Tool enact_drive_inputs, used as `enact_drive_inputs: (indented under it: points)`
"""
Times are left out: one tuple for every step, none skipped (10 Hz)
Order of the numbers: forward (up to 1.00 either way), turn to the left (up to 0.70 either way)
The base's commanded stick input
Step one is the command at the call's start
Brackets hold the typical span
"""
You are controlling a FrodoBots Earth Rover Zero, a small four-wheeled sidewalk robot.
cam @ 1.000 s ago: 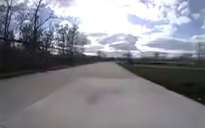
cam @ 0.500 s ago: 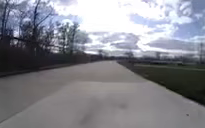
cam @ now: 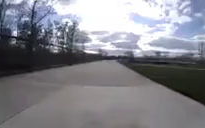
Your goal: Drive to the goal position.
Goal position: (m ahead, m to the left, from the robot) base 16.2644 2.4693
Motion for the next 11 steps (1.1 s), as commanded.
enact_drive_inputs:
  points:
    - [1.00, 0.00]
    - [1.00, 0.00]
    - [1.00, 0.00]
    - [1.00, 0.00]
    - [1.00, 0.00]
    - [1.00, 0.00]
    - [1.00, 0.00]
    - [1.00, 0.00]
    - [1.00, 0.00]
    - [1.00, -0.01]
    - [1.00, -0.07]
